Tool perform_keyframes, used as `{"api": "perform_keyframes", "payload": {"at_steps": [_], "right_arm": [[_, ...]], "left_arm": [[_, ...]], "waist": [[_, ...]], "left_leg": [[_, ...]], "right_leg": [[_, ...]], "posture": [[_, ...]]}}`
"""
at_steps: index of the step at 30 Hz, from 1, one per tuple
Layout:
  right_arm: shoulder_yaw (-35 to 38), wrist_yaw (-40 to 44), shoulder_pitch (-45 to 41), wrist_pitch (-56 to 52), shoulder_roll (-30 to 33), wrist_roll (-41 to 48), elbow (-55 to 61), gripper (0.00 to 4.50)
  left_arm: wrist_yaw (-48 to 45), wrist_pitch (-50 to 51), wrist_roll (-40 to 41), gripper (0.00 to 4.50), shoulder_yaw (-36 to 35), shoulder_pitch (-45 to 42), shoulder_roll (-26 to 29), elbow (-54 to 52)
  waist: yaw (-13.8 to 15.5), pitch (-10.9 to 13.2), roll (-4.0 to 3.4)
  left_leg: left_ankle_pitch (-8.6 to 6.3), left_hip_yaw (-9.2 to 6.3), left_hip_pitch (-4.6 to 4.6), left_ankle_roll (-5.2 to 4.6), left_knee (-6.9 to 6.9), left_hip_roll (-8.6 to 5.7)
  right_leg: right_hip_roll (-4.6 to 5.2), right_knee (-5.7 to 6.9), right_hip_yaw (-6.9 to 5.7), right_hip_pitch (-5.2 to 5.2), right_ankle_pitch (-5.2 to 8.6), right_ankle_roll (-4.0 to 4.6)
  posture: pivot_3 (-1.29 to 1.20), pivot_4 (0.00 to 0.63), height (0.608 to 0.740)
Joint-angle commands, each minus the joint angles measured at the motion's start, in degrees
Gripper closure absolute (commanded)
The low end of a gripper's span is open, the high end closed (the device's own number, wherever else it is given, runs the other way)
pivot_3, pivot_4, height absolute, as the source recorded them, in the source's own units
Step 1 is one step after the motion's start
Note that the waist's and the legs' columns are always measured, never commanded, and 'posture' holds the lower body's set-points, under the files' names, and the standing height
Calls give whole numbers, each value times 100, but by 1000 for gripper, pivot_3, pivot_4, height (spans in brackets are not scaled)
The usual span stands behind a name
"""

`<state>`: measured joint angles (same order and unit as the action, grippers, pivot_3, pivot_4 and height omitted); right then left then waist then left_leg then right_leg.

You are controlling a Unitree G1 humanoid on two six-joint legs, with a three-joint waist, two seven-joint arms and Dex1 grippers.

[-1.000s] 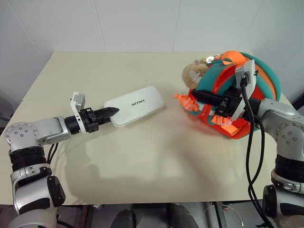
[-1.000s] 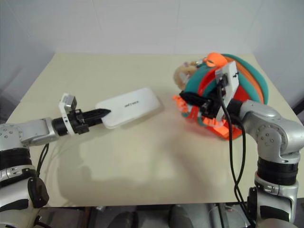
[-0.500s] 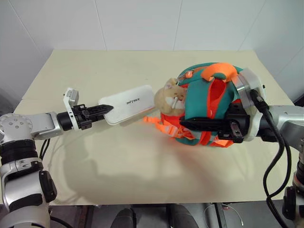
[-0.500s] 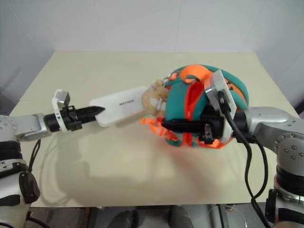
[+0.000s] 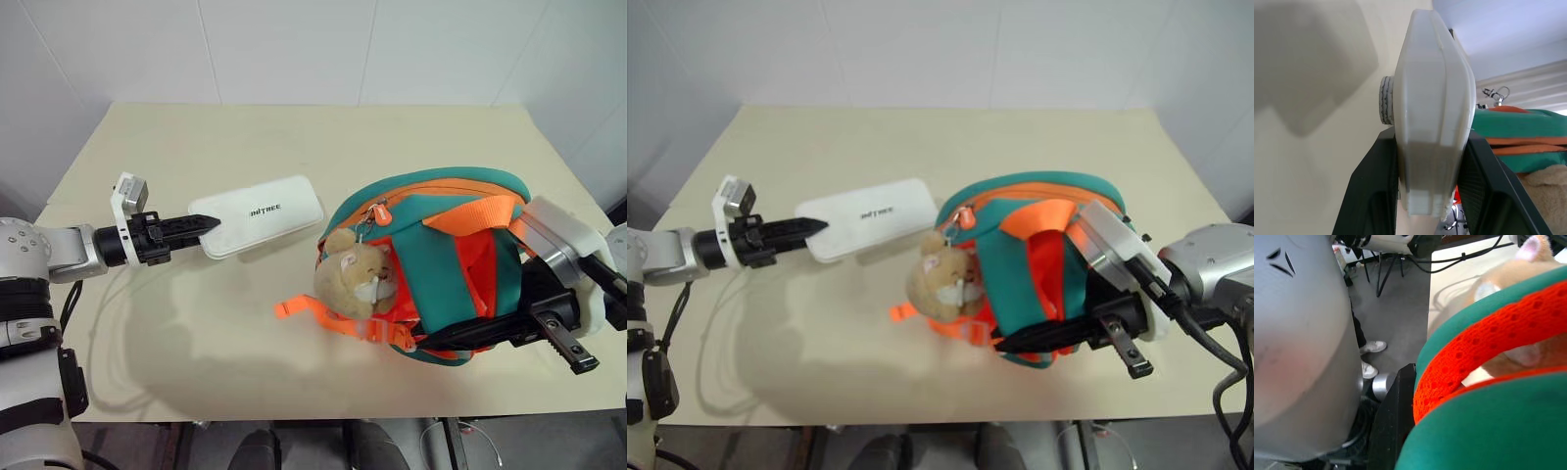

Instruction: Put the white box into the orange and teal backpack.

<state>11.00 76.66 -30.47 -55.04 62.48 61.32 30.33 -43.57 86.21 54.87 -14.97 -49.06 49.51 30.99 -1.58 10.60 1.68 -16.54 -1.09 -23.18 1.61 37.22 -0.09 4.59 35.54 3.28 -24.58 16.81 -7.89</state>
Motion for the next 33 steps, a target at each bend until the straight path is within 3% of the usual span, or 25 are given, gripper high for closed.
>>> {"api": "perform_keyframes", "payload": {"at_steps": [1, 12, 33], "right_arm": [[-98, 123, -95, 324, 9, -246, -194, 3977], [-432, 110, -218, 446, -168, -527, -801, 3977], [-612, 65, -481, 500, -364, -795, -1016, 3977]], "left_arm": [[-484, -154, -29, 3162, -32, -25, 288, -451], [-1542, -1323, -410, 3162, 42, 728, 1050, -1991], [-2533, -3995, -522, 3162, -1064, 1469, 965, -3339]], "waist": [[-2, 0, 0], [12, 0, 0], [6, 0, -1]], "left_leg": [[1, 0, 1, -1, -1, 1], [9, -9, 2, 15, -6, 9], [-6, -1, 4, -12, 9, 11]], "right_leg": [[0, 2, 0, -1, 0, 0], [10, -2, 9, -5, 1, 1], [0, 9, 5, -1, 1, 1]], "posture": [[0, 150, 740], [0, 150, 740], [0, 150, 740]]}}
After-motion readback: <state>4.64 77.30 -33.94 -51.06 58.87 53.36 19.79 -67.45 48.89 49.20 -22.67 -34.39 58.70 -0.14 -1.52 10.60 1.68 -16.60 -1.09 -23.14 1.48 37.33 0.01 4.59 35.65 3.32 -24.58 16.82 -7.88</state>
